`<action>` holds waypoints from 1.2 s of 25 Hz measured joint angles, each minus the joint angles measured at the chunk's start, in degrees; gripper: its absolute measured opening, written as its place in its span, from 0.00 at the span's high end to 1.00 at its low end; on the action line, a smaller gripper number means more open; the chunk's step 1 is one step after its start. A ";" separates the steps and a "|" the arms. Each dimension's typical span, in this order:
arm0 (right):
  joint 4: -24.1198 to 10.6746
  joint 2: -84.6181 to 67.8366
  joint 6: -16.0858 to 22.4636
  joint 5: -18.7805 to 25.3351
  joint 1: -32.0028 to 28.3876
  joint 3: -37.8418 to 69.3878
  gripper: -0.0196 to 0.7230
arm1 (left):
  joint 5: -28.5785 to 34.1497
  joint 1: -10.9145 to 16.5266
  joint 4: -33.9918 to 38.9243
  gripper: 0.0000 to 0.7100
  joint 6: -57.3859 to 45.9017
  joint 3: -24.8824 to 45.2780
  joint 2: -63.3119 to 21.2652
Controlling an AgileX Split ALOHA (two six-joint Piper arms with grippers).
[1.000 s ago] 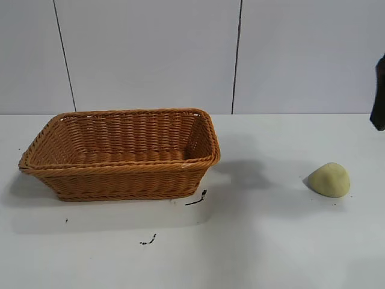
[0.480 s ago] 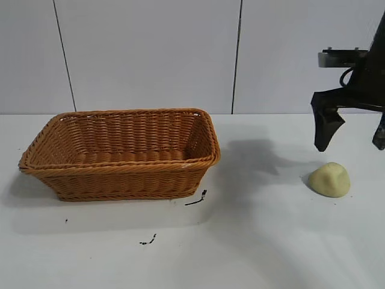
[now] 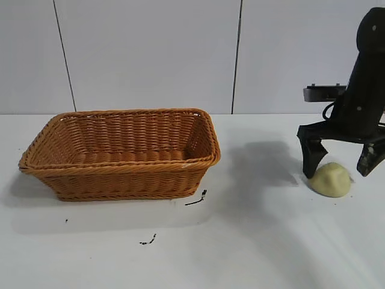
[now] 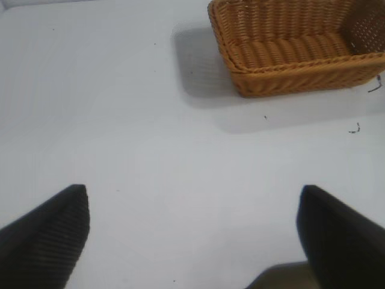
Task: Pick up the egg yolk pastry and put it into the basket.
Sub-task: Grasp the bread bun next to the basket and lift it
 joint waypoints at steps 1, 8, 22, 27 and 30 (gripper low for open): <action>0.53 0.08 -0.33 -0.27 0.00 0.00 0.04 | 0.00 0.00 0.00 0.02 0.00 0.00 0.00; 2.28 0.38 -2.25 -1.36 0.00 0.00 0.04 | 0.00 0.00 0.00 0.02 0.00 0.00 0.00; 2.35 0.64 -2.37 -0.15 0.00 0.00 0.71 | 0.00 0.00 0.00 0.02 0.00 0.00 0.00; 2.40 0.30 -2.37 0.46 0.00 -0.13 0.75 | 0.00 0.00 0.00 0.02 0.00 0.00 0.00; 2.29 -2.20 -2.37 0.92 0.00 -0.26 0.76 | 0.00 0.00 0.00 0.02 0.00 0.00 0.00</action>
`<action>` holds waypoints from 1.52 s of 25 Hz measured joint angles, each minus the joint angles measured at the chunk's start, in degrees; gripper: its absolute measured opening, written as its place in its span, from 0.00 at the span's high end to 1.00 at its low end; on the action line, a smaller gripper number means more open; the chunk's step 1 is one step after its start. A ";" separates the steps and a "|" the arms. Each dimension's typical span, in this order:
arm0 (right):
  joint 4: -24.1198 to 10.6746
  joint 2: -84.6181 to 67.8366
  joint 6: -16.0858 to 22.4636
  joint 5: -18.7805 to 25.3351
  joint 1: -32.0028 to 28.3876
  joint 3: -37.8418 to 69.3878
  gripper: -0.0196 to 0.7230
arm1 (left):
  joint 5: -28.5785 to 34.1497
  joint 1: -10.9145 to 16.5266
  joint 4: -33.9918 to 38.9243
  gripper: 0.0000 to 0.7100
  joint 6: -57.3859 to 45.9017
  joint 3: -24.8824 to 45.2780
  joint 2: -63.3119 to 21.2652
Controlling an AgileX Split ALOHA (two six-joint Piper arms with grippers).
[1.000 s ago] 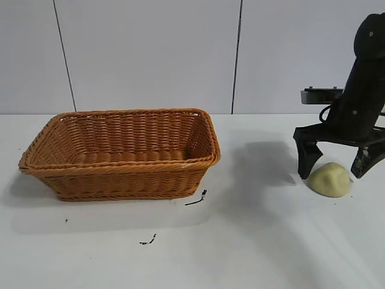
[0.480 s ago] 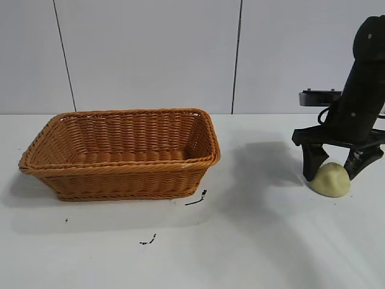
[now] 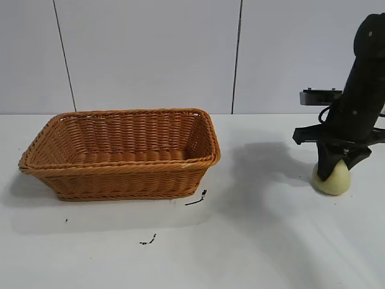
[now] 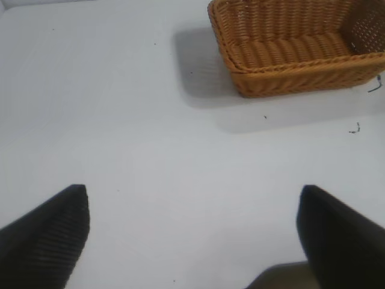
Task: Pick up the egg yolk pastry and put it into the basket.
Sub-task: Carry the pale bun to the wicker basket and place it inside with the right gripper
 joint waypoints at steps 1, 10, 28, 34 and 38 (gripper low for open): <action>-0.05 -1.11 0.00 0.47 0.00 -0.32 0.76 | 0.00 0.00 0.00 0.02 0.00 0.00 0.00; -0.17 -6.65 0.94 13.60 0.08 -14.47 0.76 | 0.00 0.00 0.00 0.02 0.00 0.00 0.00; -6.83 -1.43 4.13 17.41 22.58 -37.00 0.76 | 0.00 0.00 0.00 0.02 0.00 0.00 0.00; -6.77 5.41 4.13 15.45 32.00 -41.59 0.76 | 0.00 0.00 0.00 0.02 0.00 0.00 0.00; -6.58 10.19 4.13 11.17 35.71 -41.82 0.76 | 0.00 0.00 0.00 0.02 0.00 0.00 0.00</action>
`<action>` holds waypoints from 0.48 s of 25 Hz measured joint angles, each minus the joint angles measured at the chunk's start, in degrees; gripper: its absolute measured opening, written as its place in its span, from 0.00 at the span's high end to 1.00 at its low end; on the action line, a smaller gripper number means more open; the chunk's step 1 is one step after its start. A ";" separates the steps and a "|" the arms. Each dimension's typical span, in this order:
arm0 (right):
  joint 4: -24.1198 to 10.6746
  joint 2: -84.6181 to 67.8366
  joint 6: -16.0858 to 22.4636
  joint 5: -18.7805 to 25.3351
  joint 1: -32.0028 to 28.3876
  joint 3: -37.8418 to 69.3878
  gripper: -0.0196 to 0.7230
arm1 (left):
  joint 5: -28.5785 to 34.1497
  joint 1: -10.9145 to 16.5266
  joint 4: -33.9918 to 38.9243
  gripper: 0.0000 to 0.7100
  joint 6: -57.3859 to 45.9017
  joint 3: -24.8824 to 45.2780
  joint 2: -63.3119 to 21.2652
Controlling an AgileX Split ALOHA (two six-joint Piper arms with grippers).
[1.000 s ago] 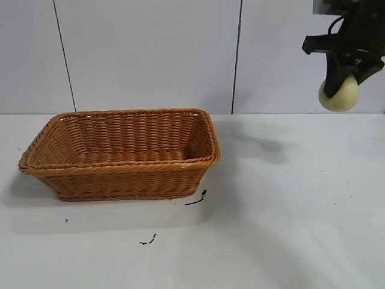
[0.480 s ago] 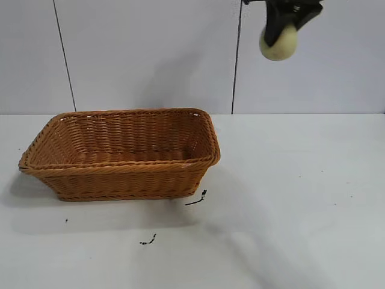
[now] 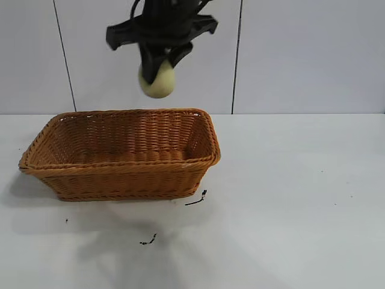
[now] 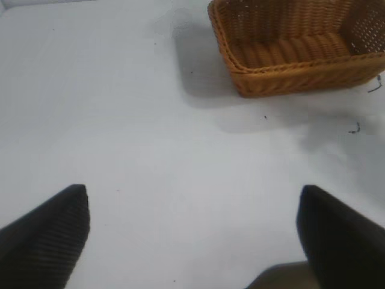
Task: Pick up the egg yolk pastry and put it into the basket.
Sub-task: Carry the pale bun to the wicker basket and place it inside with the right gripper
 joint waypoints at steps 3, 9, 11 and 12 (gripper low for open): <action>0.37 3.75 0.00 -3.30 1.17 -0.04 0.76 | 0.00 0.00 0.00 0.02 0.00 0.00 0.00; 0.43 9.67 0.54 -7.94 1.36 -0.04 0.76 | 0.00 0.00 0.00 0.02 0.00 0.00 0.00; 0.43 10.41 0.66 -8.59 1.36 -0.04 0.75 | 0.00 0.00 0.00 0.02 0.00 0.00 0.00; 0.43 10.47 0.66 -8.60 1.36 -0.04 0.73 | 0.00 0.00 0.00 0.02 0.00 0.00 0.00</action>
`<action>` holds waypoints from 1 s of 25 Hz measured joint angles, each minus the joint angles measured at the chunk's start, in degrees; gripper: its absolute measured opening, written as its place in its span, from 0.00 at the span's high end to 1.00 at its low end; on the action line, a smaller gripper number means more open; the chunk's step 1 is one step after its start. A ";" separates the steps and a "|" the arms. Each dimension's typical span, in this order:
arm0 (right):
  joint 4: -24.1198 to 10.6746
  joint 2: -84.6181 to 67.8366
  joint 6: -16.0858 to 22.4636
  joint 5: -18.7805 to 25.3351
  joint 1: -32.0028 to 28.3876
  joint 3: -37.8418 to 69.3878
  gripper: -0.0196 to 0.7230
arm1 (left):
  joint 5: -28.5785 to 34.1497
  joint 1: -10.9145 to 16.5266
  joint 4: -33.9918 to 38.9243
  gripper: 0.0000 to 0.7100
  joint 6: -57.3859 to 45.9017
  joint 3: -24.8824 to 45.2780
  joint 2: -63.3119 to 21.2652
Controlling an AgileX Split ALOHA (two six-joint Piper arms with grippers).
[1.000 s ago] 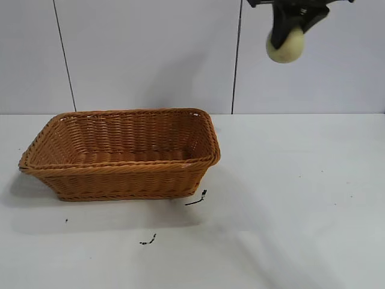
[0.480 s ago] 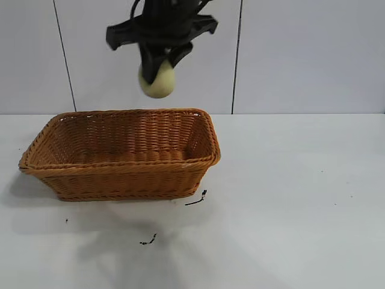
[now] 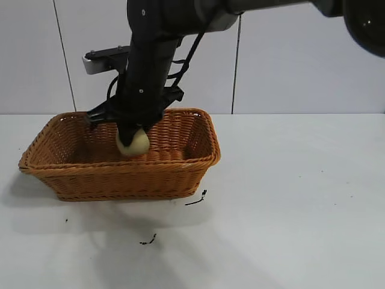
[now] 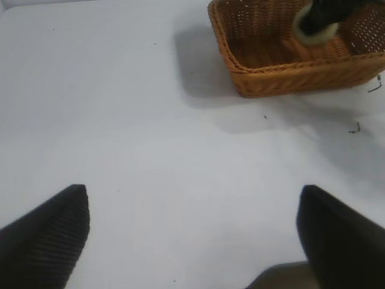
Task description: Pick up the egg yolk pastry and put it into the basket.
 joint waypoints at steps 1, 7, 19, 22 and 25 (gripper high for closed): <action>0.00 0.00 0.02 -0.06 0.00 0.00 0.69 | 0.00 0.00 0.00 0.02 0.00 0.00 0.00; 0.00 -0.54 0.21 0.01 0.00 -0.02 0.12 | 0.00 0.00 0.00 0.02 0.00 0.00 0.00; -0.29 -7.95 1.35 3.70 -9.65 -0.02 0.04 | 0.00 0.00 0.00 0.02 0.00 0.00 0.00; -0.56 -8.03 1.46 5.45 -15.81 -0.02 0.04 | 0.00 0.00 0.00 0.02 0.00 0.00 0.00; -0.74 -8.03 1.51 6.21 -22.01 -0.02 0.04 | 0.00 0.00 0.00 0.02 0.00 0.00 0.00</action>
